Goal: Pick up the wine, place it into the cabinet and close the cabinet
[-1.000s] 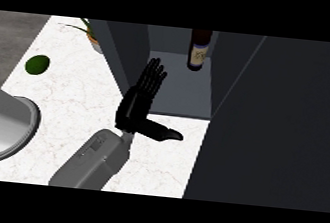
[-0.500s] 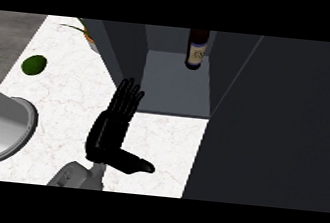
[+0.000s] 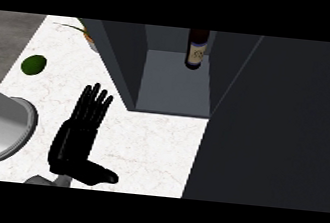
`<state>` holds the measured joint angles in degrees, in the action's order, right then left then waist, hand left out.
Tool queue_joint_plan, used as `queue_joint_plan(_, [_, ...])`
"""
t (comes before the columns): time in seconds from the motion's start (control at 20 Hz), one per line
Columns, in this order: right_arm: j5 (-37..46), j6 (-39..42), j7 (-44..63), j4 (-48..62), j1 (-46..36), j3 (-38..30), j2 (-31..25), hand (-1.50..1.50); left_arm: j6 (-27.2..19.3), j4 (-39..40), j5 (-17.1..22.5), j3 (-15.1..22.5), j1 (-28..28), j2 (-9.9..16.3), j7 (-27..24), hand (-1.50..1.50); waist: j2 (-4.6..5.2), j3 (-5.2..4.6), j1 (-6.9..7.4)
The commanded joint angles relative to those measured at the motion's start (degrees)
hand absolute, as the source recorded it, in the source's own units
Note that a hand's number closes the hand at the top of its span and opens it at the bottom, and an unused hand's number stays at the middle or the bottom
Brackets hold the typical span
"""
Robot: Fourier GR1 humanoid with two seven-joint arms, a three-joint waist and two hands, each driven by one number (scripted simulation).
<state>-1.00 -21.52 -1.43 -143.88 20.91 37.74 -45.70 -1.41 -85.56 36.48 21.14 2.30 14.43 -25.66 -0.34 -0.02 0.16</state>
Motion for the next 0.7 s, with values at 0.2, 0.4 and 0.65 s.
queue_joint_plan(0.2, [-3.28,8.01,5.49,-12.07,-0.69,6.45,-3.87,1.5,4.92,-3.06,2.69,-6.57,-5.31,6.38,-2.01,-1.5,0.16,-0.08,0.3])
queue_joint_plan(0.4, [-0.9,7.61,5.71,-14.97,0.49,9.54,-3.7,1.5,7.26,-2.78,4.36,-9.33,-6.61,8.94,-1.26,-1.5,0.01,-0.12,-0.45])
queue_joint_plan(0.65, [-0.32,7.13,7.45,-13.77,-3.06,10.18,-0.82,1.5,8.95,-4.49,7.35,-13.74,-5.66,12.87,1.76,-1.5,0.08,-0.13,-0.29])
